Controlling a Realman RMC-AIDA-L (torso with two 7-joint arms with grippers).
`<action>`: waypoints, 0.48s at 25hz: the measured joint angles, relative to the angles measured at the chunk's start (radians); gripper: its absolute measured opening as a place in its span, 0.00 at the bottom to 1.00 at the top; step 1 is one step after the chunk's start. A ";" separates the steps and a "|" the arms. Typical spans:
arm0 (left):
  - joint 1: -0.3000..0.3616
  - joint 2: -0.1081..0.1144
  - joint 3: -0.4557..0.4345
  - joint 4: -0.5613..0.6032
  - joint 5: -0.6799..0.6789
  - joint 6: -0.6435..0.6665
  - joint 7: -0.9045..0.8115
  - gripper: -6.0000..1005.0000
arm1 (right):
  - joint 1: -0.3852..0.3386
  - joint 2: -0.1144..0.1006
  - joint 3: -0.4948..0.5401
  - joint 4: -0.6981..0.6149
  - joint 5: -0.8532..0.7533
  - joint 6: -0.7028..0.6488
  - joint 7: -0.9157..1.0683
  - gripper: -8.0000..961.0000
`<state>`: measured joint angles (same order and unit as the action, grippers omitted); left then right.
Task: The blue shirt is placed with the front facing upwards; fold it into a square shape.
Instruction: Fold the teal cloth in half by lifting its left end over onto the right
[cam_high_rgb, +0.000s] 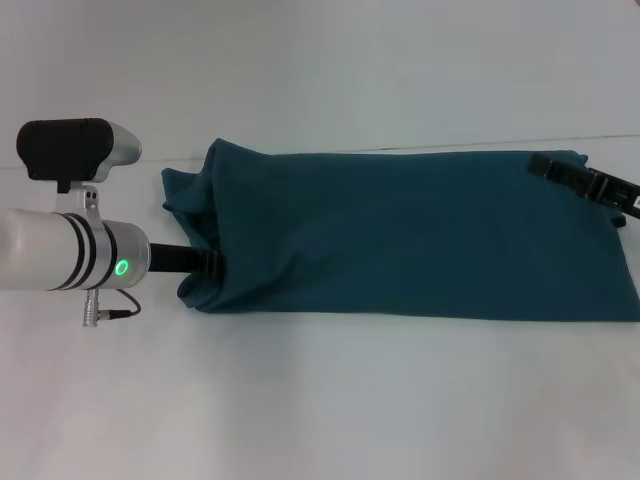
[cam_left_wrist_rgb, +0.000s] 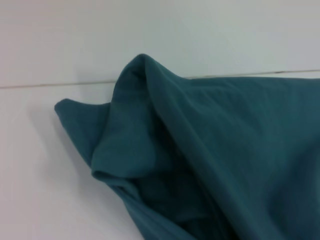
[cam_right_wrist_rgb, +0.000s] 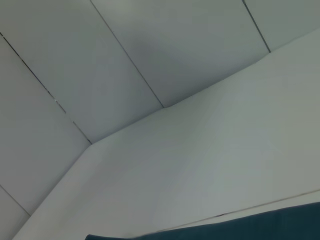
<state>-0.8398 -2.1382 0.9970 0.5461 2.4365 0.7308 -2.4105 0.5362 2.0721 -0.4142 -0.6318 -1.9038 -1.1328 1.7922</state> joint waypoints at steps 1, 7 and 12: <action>0.000 0.000 0.000 -0.001 -0.001 0.000 0.000 0.47 | 0.000 0.000 0.000 0.000 0.000 0.000 0.000 0.77; 0.017 -0.004 0.000 0.030 -0.029 -0.004 0.009 0.23 | -0.001 0.000 0.000 0.005 0.000 -0.002 0.002 0.77; 0.050 -0.018 0.003 0.098 -0.038 0.022 0.018 0.03 | -0.007 0.001 0.000 0.008 0.003 -0.006 -0.004 0.76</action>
<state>-0.7898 -2.1562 1.0003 0.6445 2.3982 0.7525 -2.3926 0.5297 2.0731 -0.4141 -0.6237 -1.9008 -1.1390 1.7880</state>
